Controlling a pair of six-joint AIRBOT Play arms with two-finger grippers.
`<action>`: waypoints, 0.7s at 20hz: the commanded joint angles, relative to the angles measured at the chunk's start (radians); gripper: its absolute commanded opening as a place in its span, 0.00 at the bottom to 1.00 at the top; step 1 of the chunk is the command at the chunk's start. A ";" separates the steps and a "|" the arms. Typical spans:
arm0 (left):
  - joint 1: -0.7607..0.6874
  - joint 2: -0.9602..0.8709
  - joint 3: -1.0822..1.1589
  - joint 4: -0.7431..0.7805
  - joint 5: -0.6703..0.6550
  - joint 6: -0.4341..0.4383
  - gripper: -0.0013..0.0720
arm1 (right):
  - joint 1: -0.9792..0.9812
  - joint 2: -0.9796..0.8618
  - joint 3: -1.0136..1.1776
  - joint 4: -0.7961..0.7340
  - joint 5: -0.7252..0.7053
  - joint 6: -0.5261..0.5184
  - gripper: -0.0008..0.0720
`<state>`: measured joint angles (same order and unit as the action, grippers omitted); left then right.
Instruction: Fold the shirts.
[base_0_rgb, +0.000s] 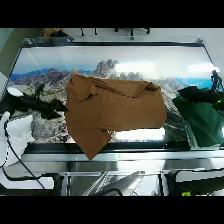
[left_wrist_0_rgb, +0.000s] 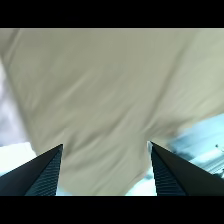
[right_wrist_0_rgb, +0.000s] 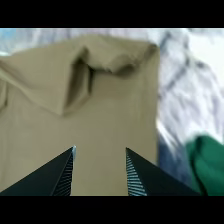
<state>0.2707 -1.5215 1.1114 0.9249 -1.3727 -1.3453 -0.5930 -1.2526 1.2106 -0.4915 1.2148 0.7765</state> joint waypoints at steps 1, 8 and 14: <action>0.010 0.106 -0.333 0.063 0.171 0.021 0.82 | -0.031 0.008 -0.033 -0.045 0.030 0.010 0.51; -0.029 0.106 -0.418 -0.171 0.393 0.144 0.82 | -0.029 0.007 -0.034 -0.164 0.088 0.045 0.52; -0.061 0.104 -0.259 -0.148 0.400 0.178 0.04 | -0.027 0.007 -0.082 -0.285 0.132 0.089 0.65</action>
<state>0.2142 -1.4197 0.7898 0.7944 -0.9634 -1.1942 -0.6209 -1.2457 1.1576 -0.7052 1.3254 0.8383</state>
